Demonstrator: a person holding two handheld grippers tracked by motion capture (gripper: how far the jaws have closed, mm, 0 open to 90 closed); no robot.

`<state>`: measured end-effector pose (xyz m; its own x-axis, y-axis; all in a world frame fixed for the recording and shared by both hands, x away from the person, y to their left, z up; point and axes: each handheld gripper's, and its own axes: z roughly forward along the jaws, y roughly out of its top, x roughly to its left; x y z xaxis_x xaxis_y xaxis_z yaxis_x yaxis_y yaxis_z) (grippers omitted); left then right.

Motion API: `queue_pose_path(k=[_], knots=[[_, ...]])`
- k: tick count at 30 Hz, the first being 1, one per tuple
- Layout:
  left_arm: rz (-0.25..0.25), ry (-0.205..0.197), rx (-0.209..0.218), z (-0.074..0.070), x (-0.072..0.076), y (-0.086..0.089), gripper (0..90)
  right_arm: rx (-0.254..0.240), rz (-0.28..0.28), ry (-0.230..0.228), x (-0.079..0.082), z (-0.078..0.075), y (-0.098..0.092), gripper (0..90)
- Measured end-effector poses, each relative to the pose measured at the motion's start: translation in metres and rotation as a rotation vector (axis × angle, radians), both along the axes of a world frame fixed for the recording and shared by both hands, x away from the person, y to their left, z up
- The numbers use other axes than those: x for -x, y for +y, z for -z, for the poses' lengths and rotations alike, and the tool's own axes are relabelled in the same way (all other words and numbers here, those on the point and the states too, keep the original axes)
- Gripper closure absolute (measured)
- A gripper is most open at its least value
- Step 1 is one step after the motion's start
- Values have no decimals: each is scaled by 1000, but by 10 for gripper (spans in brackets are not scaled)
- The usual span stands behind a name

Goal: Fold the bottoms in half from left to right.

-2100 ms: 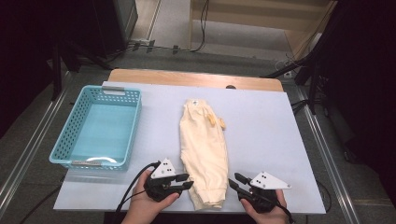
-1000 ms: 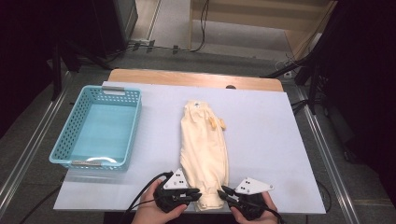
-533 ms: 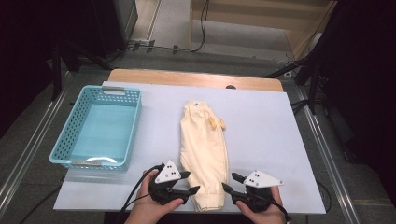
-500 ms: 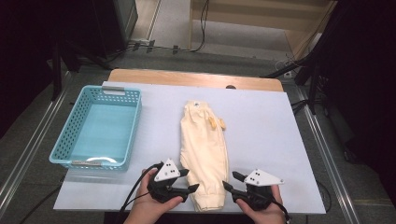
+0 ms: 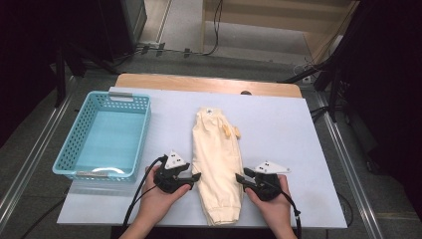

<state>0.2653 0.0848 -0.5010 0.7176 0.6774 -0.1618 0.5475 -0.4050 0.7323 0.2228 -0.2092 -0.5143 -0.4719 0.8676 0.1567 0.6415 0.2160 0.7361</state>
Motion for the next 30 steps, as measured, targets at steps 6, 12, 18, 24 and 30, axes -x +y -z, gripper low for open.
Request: queue_pose_path(k=[6, 12, 18, 24, 30], knots=[[24, 35, 0, 8, -3, -2, 575, 10, 2, 24, -2, 7, 1, 818], [31, 34, -2, 8, -3, -1, 632, 16, 10, 14, 2, 5, -1, 852], [37, 32, -4, 8, -3, -1, 639, 28, 52, 7, -5, 8, -4, 614], [39, 25, -11, 9, -2, -2, 685, -7, 2, 32, -8, 9, -2, 826], [43, 21, -9, 9, -1, -2, 729, -15, 8, 48, -6, 8, -3, 854]])
